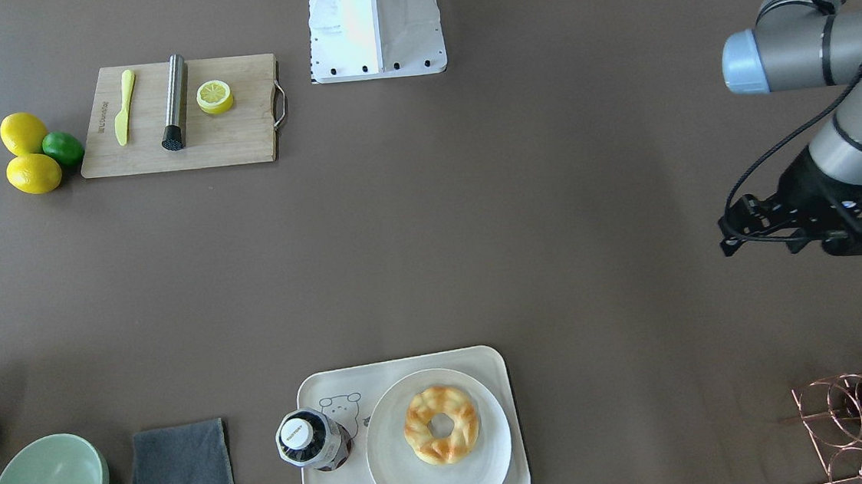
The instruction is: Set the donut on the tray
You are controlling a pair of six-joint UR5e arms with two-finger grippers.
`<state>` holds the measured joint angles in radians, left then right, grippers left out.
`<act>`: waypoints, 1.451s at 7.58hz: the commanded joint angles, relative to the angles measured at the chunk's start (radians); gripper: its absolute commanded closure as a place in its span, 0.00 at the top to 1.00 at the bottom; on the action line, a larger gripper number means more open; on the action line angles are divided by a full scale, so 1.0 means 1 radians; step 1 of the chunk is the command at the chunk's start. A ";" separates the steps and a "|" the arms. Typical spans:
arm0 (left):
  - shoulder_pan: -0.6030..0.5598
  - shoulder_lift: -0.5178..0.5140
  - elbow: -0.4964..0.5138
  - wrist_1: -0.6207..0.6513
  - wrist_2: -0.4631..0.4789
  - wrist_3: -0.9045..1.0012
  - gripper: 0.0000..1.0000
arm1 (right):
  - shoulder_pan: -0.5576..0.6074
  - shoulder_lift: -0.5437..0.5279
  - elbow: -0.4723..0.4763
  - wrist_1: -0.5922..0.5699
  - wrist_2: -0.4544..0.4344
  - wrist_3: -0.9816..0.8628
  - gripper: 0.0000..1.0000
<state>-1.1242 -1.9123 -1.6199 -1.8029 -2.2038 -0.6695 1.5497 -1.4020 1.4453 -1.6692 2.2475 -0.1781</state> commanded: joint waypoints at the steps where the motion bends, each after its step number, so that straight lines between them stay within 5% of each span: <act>1: -0.197 0.168 -0.029 0.127 -0.026 0.412 0.99 | 0.015 -0.012 -0.003 0.000 -0.003 -0.031 1.00; 4: -0.431 0.202 -0.021 0.389 -0.068 0.821 0.99 | 0.030 -0.037 0.001 0.000 -0.014 -0.037 1.00; 6: -0.480 0.286 -0.028 0.399 -0.056 0.821 0.99 | 0.049 -0.040 0.006 0.000 -0.017 -0.054 1.00; 11: -0.477 0.294 0.005 0.395 -0.005 0.798 0.99 | 0.049 -0.038 0.010 0.002 -0.026 -0.052 1.00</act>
<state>-1.6027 -1.6225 -1.6270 -1.4071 -2.2096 0.1374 1.5983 -1.4394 1.4540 -1.6688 2.2215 -0.2302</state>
